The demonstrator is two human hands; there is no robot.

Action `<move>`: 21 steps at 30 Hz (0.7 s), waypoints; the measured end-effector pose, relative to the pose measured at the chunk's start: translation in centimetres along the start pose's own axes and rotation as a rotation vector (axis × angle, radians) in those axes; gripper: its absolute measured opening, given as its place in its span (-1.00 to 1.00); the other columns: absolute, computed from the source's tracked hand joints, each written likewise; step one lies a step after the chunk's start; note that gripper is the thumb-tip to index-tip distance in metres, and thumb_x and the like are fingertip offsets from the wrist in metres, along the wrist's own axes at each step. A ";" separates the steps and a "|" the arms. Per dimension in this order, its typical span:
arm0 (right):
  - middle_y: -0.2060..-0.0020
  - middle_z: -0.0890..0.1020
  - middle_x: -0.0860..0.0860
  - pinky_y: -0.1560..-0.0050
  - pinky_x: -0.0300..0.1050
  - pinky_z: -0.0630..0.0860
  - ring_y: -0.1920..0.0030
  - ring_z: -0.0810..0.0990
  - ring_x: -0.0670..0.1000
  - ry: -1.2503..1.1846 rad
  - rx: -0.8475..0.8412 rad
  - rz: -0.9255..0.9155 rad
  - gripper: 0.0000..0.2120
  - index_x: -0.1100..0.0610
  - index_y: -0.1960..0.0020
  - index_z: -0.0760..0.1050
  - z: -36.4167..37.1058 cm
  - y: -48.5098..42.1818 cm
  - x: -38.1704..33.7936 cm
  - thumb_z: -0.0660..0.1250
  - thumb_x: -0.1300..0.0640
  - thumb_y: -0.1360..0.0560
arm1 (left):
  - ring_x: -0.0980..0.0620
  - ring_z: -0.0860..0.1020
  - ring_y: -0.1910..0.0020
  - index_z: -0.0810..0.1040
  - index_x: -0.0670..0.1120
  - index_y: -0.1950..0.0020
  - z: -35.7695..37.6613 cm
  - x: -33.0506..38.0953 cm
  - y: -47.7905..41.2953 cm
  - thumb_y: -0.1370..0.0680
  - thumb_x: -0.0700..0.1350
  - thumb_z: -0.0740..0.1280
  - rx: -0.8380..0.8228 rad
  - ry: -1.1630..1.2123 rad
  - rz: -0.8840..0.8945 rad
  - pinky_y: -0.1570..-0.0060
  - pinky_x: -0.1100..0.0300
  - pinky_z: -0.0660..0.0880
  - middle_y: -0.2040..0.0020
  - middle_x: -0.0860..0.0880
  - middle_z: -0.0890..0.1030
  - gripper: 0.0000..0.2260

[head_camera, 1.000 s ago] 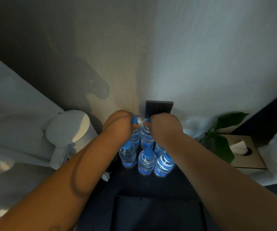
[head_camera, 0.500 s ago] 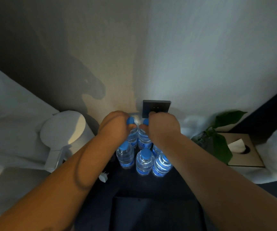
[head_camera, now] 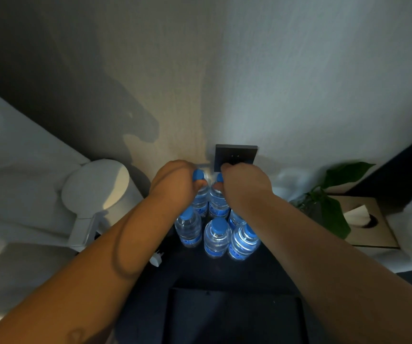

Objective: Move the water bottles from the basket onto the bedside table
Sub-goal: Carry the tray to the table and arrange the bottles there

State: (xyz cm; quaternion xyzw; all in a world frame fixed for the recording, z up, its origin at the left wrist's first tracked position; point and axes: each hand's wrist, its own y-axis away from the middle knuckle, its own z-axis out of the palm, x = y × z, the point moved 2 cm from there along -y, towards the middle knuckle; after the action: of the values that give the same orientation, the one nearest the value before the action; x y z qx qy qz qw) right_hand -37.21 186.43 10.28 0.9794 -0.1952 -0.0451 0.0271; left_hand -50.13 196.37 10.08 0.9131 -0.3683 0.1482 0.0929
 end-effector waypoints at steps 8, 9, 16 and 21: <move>0.22 0.49 0.04 0.22 -0.05 0.40 0.19 0.54 0.09 -0.031 0.072 0.011 -0.60 0.13 -0.13 0.45 1.2 0.3 0.7 0.29 -0.22 -0.61 | -0.06 0.59 0.04 0.66 -0.14 -0.17 0.5 -0.2 -0.3 -0.60 0.09 0.40 0.002 -0.002 0.005 0.05 0.10 0.50 -0.03 -0.12 0.66 -0.68; 0.23 0.46 0.02 0.24 -0.05 0.38 0.19 0.55 0.10 -0.033 0.095 -0.012 -0.63 0.11 -0.12 0.44 1.4 0.6 0.8 0.29 -0.20 -0.62 | -0.05 0.58 0.04 0.66 -0.13 -0.17 0.6 -0.3 -0.2 -0.60 0.09 0.40 0.016 0.002 0.008 0.05 0.11 0.50 -0.03 -0.11 0.66 -0.68; 0.20 0.50 0.04 0.20 -0.07 0.33 0.18 0.50 0.10 -0.108 0.119 0.006 -0.68 0.12 -0.16 0.47 1.9 0.6 1.1 0.30 -0.13 -0.63 | -0.03 0.58 0.08 0.68 -0.11 -0.13 0.9 -0.6 -0.1 -0.59 0.10 0.41 0.044 0.034 0.006 0.09 0.14 0.48 0.00 -0.09 0.66 -0.71; 0.21 0.47 0.02 0.21 -0.08 0.35 0.22 0.43 0.05 -0.124 0.149 0.062 -0.64 0.12 -0.20 0.48 2.5 0.3 1.1 0.27 -0.16 -0.63 | -0.04 0.60 0.07 0.68 -0.11 -0.08 1.1 -0.8 0.1 -0.58 0.11 0.42 0.048 0.046 -0.001 0.03 0.07 0.54 0.02 -0.08 0.65 -0.70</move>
State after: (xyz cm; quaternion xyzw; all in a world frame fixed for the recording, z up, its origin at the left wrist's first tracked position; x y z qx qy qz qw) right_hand -36.57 185.63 7.75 0.9674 -0.2296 -0.0902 -0.0565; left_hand -50.47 196.53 8.83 0.9116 -0.3619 0.1778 0.0794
